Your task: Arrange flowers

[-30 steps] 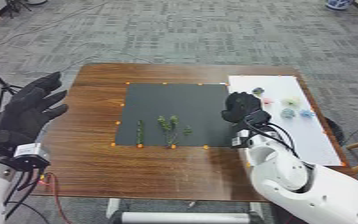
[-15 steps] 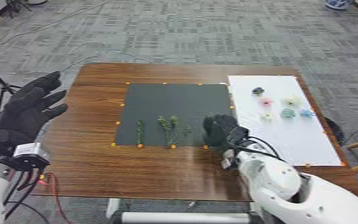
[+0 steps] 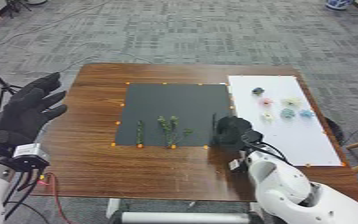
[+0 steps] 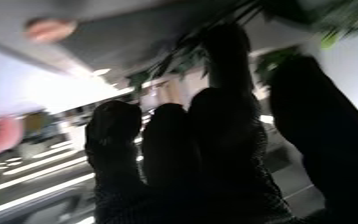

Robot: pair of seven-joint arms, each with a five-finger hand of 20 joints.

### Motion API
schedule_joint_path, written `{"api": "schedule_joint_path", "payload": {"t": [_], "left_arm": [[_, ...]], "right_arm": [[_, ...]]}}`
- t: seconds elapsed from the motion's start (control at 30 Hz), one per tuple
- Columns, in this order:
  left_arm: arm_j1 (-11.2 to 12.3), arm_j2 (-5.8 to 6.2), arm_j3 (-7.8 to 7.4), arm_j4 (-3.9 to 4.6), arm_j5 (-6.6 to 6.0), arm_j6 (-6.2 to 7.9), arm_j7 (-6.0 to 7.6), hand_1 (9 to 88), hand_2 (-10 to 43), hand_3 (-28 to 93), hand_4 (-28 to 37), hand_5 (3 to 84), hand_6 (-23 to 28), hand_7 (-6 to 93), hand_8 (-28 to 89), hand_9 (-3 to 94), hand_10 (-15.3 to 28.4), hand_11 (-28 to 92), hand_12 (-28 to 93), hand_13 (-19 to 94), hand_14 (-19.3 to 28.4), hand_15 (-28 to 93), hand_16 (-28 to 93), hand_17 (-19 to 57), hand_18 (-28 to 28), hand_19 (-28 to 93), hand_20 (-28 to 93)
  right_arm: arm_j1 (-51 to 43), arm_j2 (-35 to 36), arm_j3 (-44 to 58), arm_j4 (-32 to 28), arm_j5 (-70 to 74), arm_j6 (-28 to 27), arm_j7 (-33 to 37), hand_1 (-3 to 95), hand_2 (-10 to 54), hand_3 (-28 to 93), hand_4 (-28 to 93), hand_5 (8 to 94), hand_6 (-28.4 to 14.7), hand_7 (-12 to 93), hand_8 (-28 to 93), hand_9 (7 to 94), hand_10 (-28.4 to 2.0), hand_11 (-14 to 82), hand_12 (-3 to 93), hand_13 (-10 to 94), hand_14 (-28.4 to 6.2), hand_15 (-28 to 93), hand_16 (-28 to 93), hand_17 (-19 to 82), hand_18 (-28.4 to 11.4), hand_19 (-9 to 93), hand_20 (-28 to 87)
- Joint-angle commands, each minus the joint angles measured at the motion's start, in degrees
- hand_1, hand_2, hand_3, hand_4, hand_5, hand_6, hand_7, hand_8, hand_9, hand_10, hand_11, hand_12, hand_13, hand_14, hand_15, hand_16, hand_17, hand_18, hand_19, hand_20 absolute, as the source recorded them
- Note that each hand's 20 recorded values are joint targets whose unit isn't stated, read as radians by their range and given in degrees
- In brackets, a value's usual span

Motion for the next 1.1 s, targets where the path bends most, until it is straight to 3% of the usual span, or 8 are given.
{"api": "schedule_joint_path", "payload": {"t": [0.03, 0.17, 0.37, 0.67, 1.1], "left_arm": [[0.18, -0.53, -0.25, -0.18, -0.19, 0.31, -0.31, 25.4, -5.3, 70, -25.5, 21.3, 1.5, 21.9, -10, 13.8, 8.4, 13, 22, 4, 12.1, 38, -2, -14.5, 20.1, 40, 10], [0.24, -0.55, -0.16, -0.22, -0.21, 0.22, -0.22, 25.4, -5.3, 70, -25.6, 21.3, 1.5, 21.9, -10, 13.8, 8.5, 13, 22, 4, 12.1, 38, -3, -14.4, 20.1, 40, 10], [0.26, -0.38, -0.2, -0.13, -0.21, 0.19, -0.06, 25.3, -5.4, 70, -25.6, 21.3, 1.5, 21.9, -10, 13.7, 8.6, 14, 22, 4, 12.1, 38, -3, -14.4, 20.1, 40, 10], [0.72, -0.3, -0.43, -0.21, -0.19, 0.16, -0.01, 25.4, -5.3, 70, -25.7, 21.3, 1.5, 22.1, -10, 13.7, 8.7, 14, 21, 4, 12.2, 39, -3, -14.5, 20.1, 40, 10], [0.65, -0.16, -0.07, -0.13, -0.2, -0.01, -0.05, 25.4, -5.3, 70, -25.7, 21.2, 1.4, 22.5, -10, 13.6, 8.6, 14, 21, 4, 12.1, 39, -3, -14.5, 20.1, 40, 10]], "right_arm": [[1.05, 1.91, 3.31, 0.69, 0.67, 5.79, 1.08, 18.1, 1.4, 89, -16, 56.4, -4.1, 22, -10, 64.0, -14.2, 60.5, 49.0, 68, -11.7, 85, 38, 30, -23.7, 85, 52], [2.08, 3.07, 1.64, 0.75, -2.2, 4.19, 2.96, 20.7, 3.6, 91, -13, 55.2, -4.4, 20, -10, 61.1, -14.4, 57.7, 53.9, 67, -11.8, 85, 38, 30, -23.7, 84, 52], [4.55, 4.28, -1.92, 0.92, -6.01, 0.98, 3.16, 25.7, 0.5, 93, -9, 60.1, -3.5, 21, -11, 62.5, -13.0, 49.3, 64.5, 65, -11.9, 85, 38, 29, -23.6, 83, 53], [3.13, 7.66, -1.55, -1.98, -5.12, -2.75, -0.49, 24.8, 1.8, 93, -7, 67.7, -2.7, 20, -12, 68.1, -12.7, 49.7, 66.2, 67, -11.8, 86, 39, 30, -23.5, 84, 53], [4.73, 6.49, -4.97, -1.86, -4.76, -5.46, -2.22, 25.3, 2.0, 93, -6, 69.3, -2.3, 21, -12, 69.8, -12.5, 48.4, 67.9, 67, -11.8, 86, 39, 30, -23.7, 84, 53]]}}
